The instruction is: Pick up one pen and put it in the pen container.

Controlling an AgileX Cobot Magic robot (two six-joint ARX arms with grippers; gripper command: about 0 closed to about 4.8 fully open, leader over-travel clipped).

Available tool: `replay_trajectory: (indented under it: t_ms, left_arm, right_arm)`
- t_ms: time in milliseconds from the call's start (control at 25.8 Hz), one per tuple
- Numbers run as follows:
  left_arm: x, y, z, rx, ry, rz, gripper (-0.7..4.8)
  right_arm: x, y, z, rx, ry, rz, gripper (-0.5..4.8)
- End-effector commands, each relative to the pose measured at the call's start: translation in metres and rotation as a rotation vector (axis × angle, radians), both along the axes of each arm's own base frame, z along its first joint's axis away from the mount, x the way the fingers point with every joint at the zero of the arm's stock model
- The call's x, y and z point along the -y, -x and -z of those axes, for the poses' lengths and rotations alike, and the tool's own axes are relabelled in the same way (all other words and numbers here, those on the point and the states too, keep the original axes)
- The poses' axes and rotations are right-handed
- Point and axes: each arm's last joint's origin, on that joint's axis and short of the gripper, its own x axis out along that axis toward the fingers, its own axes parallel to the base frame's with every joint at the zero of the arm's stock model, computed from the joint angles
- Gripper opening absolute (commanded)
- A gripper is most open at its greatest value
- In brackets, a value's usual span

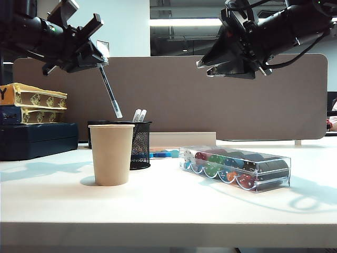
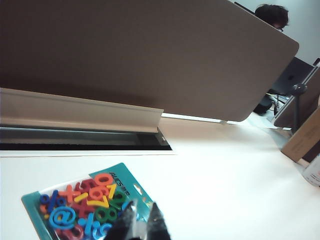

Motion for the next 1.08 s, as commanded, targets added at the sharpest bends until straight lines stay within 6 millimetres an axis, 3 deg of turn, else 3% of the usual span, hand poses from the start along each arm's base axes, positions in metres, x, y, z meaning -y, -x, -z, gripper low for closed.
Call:
replay_trajectory:
  t_ms: [39, 387, 735, 1083]
  left_arm:
    - [0.001, -0.008, -0.010, 0.047, -0.004, -0.001, 0.16]
    - [0.002, -0.014, -0.021, 0.108, -0.141, -0.007, 0.16]
    - [0.004, -0.024, -0.007, 0.086, -0.174, -0.015, 0.16]
    - [0.005, -0.029, -0.001, 0.090, -0.171, -0.016, 0.16]
  right_arm:
    - [-0.001, -0.001, -0.002, 0.020, 0.002, -0.006, 1.58]
    - [-0.002, -0.006, 0.001, 0.009, 0.006, -0.004, 1.58]
    - [-0.008, -0.022, -0.011, 0.032, -0.002, -0.008, 1.58]
    - [-0.010, -0.027, -0.002, 0.005, 0.007, -0.008, 1.58]
